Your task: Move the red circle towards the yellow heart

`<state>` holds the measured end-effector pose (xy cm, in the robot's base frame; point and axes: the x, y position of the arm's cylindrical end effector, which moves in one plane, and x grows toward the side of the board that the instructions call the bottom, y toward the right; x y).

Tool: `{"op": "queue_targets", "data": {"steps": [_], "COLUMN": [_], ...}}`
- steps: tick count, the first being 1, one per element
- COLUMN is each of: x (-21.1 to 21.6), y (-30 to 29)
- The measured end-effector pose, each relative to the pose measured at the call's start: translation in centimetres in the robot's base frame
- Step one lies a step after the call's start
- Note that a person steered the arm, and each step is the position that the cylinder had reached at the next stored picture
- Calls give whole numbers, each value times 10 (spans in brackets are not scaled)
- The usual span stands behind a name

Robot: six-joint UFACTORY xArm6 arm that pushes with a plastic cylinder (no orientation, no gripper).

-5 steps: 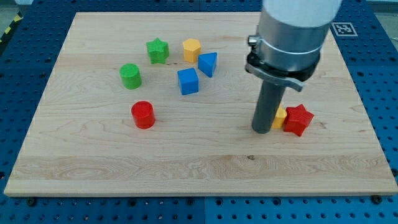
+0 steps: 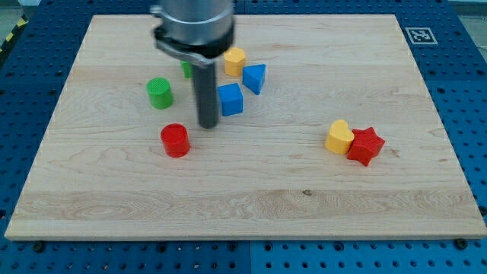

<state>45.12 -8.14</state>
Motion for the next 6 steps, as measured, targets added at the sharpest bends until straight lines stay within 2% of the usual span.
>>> {"op": "queue_targets", "data": {"steps": [1,2,4,6], "x": [-4,2,23,56], "y": [-63,-79,-44,-55]}}
